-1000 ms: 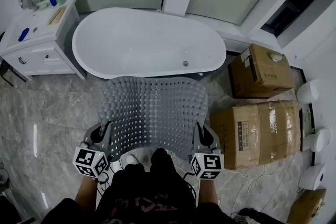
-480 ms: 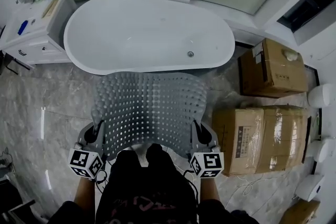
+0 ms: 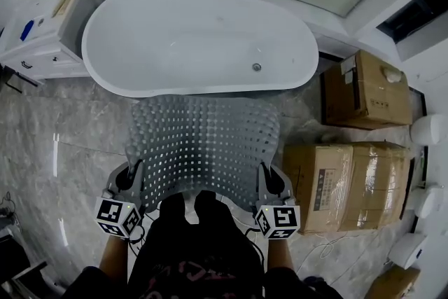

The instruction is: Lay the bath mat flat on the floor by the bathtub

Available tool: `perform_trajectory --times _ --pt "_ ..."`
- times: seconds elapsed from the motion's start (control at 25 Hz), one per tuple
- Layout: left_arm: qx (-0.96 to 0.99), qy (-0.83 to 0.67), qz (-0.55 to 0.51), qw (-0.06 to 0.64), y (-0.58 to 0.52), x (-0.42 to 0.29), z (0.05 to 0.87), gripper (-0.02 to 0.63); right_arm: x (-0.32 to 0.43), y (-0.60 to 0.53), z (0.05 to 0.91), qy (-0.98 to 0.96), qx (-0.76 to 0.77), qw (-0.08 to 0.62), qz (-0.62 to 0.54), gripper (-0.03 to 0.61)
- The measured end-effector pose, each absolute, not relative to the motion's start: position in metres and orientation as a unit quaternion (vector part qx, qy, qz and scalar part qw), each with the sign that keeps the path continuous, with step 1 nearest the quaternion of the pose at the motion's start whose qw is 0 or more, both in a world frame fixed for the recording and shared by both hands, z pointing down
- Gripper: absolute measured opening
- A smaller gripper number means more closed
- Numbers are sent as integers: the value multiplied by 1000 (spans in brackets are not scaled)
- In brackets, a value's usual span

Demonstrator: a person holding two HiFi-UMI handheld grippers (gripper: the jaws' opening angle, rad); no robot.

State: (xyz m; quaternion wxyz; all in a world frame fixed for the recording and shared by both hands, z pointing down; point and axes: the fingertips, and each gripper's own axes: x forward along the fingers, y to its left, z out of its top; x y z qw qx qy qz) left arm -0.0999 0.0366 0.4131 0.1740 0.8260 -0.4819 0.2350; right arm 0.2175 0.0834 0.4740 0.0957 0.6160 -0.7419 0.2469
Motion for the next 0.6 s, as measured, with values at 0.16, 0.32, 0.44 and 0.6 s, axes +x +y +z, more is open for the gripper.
perform_trajectory --times 0.16,0.32,0.44,0.6 --pt "827 -478 235 179 30 -109 414 17 208 79 475 -744 614 100 246 54" --pt "825 -482 232 185 28 -121 416 17 198 76 473 -745 612 103 245 55" --pt "822 -483 234 190 29 -131 418 17 190 76 473 -747 609 109 243 55" --pt "821 -482 239 189 29 -142 422 17 182 75 476 -746 610 115 243 55"
